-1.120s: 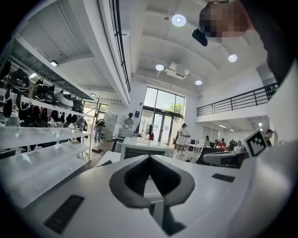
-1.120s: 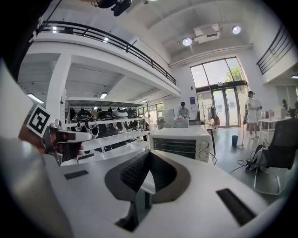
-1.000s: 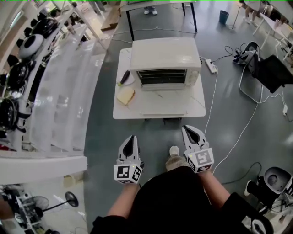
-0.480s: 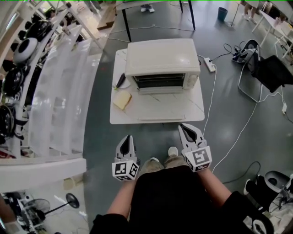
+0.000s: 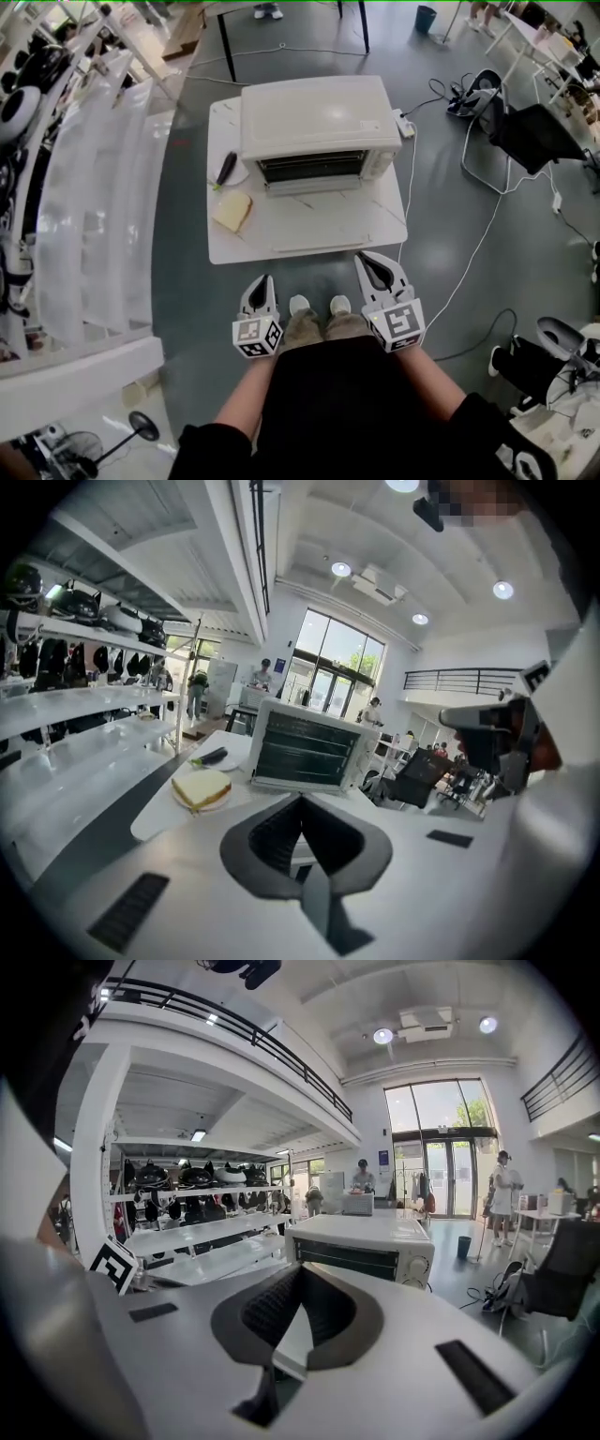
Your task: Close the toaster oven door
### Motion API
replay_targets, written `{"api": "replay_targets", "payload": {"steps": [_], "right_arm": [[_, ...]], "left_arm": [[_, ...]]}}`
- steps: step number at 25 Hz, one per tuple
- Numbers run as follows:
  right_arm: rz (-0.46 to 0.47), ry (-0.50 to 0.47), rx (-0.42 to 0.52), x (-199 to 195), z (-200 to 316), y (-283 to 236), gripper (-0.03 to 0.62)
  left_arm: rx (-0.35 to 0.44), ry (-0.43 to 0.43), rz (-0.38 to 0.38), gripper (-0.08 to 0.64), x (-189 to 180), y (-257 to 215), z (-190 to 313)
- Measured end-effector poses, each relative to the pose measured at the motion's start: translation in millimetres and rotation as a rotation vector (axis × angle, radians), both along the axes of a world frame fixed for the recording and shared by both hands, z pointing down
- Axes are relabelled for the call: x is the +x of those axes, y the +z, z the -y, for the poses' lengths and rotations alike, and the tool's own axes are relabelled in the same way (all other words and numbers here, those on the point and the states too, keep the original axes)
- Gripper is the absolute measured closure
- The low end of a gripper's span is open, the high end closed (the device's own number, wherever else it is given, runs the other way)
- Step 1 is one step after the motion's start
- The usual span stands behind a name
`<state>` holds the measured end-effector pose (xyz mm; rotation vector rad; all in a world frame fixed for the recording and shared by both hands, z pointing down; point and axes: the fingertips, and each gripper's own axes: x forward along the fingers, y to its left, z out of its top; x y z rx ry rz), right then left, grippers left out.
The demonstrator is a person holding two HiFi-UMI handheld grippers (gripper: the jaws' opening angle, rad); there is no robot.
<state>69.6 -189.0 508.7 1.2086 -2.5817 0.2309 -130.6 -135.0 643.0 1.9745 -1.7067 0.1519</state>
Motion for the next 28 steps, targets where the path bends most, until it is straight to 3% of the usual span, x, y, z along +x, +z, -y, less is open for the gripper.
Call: {"api": "replay_targets", "payload": {"steps": [3, 7, 12, 16, 17, 19, 28], "right_arm": [[-0.024, 0.005, -0.015, -14.8, 3.1, 8.2, 0.571], [-0.056, 0.010, -0.029, -24.9, 13.8, 19.5, 0.571], [-0.116, 0.042, -0.023, -32.7, 17.8, 26.6, 0.571], [-0.149, 0.051, -0.028, -37.6, 20.7, 30.4, 0.571], [-0.154, 0.064, -0.035, -36.1, 20.5, 30.6, 0.571], [-0.158, 0.092, -0.054, -31.2, 18.8, 31.9, 0.571], [-0.178, 0.155, -0.088, -21.2, 23.5, 43.2, 0.571]], "left_arm": [[-0.023, -0.006, -0.038, 0.541, -8.0, 16.9, 10.5], [-0.073, 0.043, 0.002, 0.541, -8.4, 53.6, 24.9], [-0.088, 0.081, -0.007, 0.540, -13.3, 90.9, 32.5], [-0.165, 0.083, -0.010, 0.539, -12.0, 118.7, 43.5], [-0.183, 0.094, -0.016, 0.533, -9.6, 125.3, 44.8], [-0.211, 0.118, -0.031, 0.452, -4.7, 137.0, 47.7], [-0.303, 0.146, -0.016, 0.443, -1.6, 178.2, 66.0]]}}
